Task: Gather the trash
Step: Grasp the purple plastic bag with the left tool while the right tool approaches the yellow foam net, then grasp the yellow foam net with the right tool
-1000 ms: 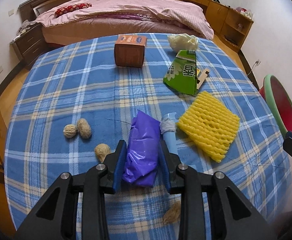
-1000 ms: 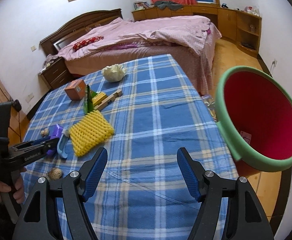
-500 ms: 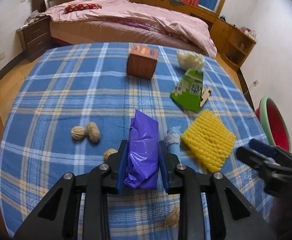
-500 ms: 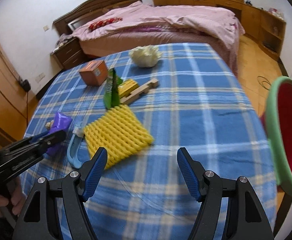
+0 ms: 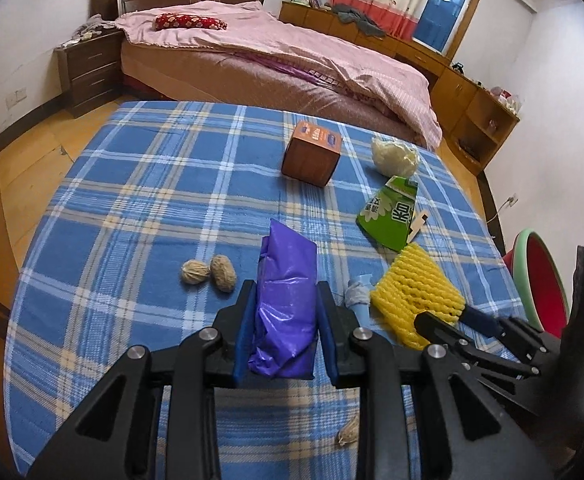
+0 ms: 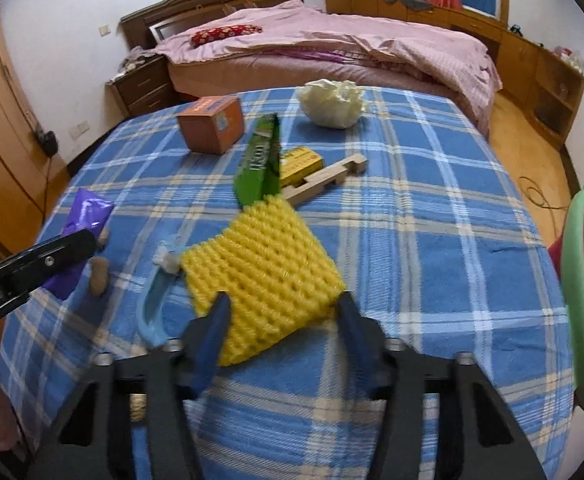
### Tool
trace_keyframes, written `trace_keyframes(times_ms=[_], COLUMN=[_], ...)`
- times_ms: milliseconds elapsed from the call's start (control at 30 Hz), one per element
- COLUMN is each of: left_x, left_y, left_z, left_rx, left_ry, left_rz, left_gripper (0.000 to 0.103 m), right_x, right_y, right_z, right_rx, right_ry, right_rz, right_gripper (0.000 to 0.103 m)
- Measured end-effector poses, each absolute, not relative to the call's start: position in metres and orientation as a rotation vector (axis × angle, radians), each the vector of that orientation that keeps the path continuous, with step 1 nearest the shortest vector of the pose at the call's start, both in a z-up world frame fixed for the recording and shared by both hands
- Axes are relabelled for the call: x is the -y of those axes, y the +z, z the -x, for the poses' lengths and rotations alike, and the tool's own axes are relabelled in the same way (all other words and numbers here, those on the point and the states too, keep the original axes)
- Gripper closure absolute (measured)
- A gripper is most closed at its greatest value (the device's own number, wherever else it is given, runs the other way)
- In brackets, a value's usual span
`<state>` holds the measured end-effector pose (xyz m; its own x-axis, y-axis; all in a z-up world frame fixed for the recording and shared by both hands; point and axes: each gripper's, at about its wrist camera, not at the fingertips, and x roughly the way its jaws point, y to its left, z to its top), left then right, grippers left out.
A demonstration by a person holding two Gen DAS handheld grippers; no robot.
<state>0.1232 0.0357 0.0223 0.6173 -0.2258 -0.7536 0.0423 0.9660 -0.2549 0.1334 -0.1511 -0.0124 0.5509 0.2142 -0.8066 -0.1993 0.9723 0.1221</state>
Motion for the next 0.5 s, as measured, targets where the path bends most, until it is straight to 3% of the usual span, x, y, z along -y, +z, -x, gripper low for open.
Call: trace_keyframes(times_ms=[200, 500], left_x=[-0.032, -0.015], left_y=[0.027, 0.037], left_z=[-0.119, -0.113], left_rx=[-0.885, -0.874], left_ry=[-0.161, -0.189], left_rz=[0.22, 0.203], left_gripper=[0.074, 0.074], right_x=[0.153, 0.177], right_y=[-0.012, 0.007], right_z=[-0.129, -0.109], right_rx=[-0.961, -0.9], right_ry=[0.333, 0.311], right_rz=[-0.092, -0.143], right_gripper=[0.085, 0.088])
